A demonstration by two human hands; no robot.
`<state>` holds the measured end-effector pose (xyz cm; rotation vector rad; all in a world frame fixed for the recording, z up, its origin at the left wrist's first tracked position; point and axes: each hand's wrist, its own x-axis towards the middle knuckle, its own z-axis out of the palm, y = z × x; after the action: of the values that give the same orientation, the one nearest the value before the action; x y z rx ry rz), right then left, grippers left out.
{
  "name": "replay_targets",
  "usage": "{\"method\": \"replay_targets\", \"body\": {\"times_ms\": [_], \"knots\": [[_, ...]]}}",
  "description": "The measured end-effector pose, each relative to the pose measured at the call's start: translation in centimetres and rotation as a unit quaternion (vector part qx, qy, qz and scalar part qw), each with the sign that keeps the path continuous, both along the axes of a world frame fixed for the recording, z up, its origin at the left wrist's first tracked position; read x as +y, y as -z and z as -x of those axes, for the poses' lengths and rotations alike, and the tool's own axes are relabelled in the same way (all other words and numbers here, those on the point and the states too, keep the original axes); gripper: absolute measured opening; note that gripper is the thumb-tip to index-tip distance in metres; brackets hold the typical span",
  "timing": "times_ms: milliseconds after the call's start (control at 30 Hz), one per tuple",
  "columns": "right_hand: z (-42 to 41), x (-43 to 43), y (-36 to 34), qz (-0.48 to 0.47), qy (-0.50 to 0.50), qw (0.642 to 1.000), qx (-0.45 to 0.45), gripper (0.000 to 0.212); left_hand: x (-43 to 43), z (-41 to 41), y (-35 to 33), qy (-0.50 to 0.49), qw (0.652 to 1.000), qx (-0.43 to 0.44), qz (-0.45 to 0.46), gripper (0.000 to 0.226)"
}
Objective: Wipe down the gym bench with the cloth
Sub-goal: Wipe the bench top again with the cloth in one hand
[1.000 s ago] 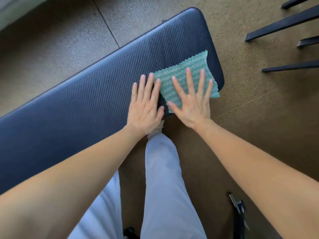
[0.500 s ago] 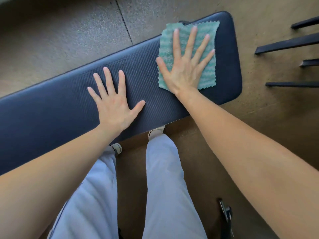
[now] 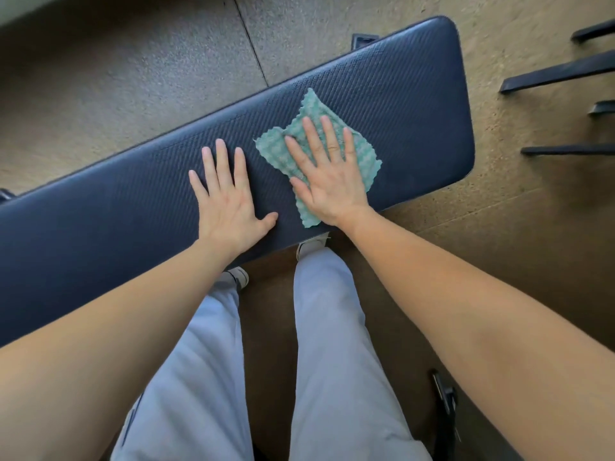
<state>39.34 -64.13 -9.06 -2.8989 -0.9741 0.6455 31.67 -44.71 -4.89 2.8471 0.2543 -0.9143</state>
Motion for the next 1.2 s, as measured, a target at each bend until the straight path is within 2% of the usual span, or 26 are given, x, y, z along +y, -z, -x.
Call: {"method": "replay_targets", "body": {"times_ms": [133,267,467,533,633,733,800,867,1000,1100,1200], "knots": [[-2.1,-5.9,-0.6,0.047,0.165,0.985,-0.022,0.069,-0.1,-0.4,-0.2,0.004,1.0,0.019,-0.012,0.127],[-3.6,-11.0,-1.4,0.088,0.278,0.956,-0.034,0.068,0.2,-0.3,-0.2,0.013,1.0,0.011,-0.005,0.124],[-2.9,-10.1,-1.5,0.101,0.386,0.916,-0.046,0.065,0.8,0.1,0.2,0.03,1.0,-0.007,0.001,0.12],[-2.0,-8.6,-1.4,0.088,0.365,0.926,-0.045,0.065,1.0,0.3,0.3,0.036,0.999,-0.015,0.005,0.119],[1.1,-4.6,-1.2,0.056,0.276,0.959,-0.034,0.064,1.5,0.5,0.1,0.033,0.999,-0.02,0.028,0.113],[5.3,1.8,-0.9,0.032,0.201,0.979,-0.015,0.063,3.9,1.8,-0.3,0.046,0.993,-0.054,0.094,0.094],[8.0,5.8,-0.9,0.011,0.162,0.987,0.004,0.063,6.7,3.4,-0.6,0.065,0.988,-0.071,0.117,0.089],[10.8,9.4,-1.0,-0.014,0.116,0.993,0.022,0.061,10.2,5.6,-0.9,0.057,0.993,-0.068,0.083,0.096],[15.9,15.6,-1.0,-0.04,-0.017,0.998,0.049,0.06,16.8,10.9,-1.5,0.002,1.0,-0.011,0.005,0.118],[16.5,17.0,-0.7,-0.047,-0.093,0.993,0.056,0.061,18.9,12.9,-1.4,-0.021,0.999,0.035,-0.027,0.13],[14.0,16.4,-0.2,-0.056,-0.096,0.993,0.039,0.06,19.5,13.0,-1.3,-0.03,0.998,0.046,-0.032,0.134]]}}
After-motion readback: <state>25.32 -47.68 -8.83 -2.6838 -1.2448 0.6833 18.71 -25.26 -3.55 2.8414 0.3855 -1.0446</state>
